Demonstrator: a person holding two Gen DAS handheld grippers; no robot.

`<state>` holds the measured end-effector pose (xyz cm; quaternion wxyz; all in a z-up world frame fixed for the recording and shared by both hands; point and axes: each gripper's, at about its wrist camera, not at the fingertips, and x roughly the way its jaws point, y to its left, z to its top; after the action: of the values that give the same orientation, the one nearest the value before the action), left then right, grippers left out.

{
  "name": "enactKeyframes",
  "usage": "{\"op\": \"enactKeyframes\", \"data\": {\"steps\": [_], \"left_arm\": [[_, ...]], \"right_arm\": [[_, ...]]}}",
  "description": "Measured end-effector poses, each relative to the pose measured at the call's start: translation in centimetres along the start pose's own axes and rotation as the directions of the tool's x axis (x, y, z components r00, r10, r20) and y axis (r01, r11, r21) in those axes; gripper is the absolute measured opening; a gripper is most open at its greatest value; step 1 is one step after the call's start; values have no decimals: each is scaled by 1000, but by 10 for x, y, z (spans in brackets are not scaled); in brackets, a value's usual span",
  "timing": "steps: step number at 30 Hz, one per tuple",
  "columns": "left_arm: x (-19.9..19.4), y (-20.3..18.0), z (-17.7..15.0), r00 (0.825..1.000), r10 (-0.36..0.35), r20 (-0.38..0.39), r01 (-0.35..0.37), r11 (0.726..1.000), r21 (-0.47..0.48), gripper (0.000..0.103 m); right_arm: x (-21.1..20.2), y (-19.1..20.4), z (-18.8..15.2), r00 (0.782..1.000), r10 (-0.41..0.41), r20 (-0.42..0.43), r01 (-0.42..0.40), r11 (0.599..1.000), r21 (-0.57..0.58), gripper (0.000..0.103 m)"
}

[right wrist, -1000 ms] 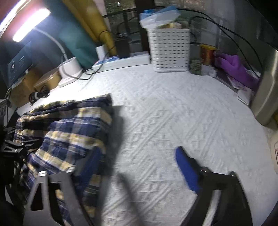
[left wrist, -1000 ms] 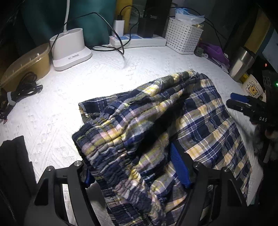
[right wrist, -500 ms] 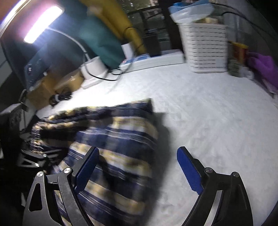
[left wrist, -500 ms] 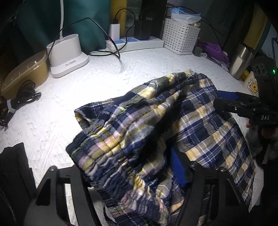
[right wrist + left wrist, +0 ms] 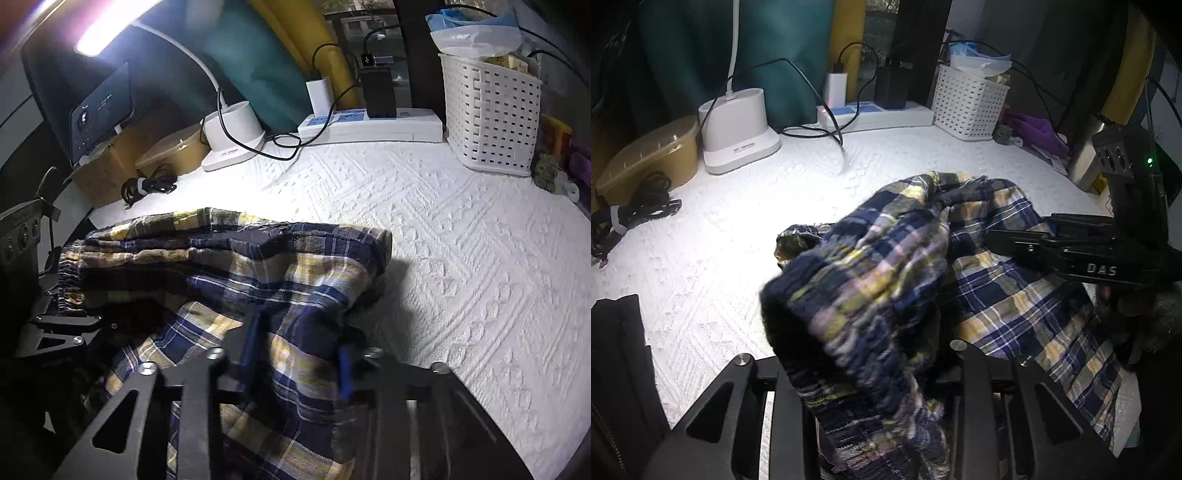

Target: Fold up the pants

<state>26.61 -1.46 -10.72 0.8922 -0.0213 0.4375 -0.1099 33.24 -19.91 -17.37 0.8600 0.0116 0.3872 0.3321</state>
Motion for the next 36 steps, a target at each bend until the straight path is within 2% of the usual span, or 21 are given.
{"op": "enactKeyframes", "data": {"steps": [3,6,12,20,36], "left_arm": [[-6,-1,0,1000,-8,17,8,1000,10,28],[-14,-3,0,999,-14,44,13,1000,16,28],[-41,-7,1,992,-19,126,16,1000,23,28],[-75,-12,-4,980,-16,197,11,999,30,28],[-152,-30,-19,933,-18,360,-17,996,93,28]], "right_arm": [[-5,1,-1,1000,-5,19,5,1000,16,19],[-14,7,-1,999,-10,48,9,1000,12,17],[-39,22,0,993,-24,113,24,1000,-3,17],[-79,48,1,981,-42,192,52,997,-49,16],[-158,103,-7,933,-74,353,122,986,-115,16]]}}
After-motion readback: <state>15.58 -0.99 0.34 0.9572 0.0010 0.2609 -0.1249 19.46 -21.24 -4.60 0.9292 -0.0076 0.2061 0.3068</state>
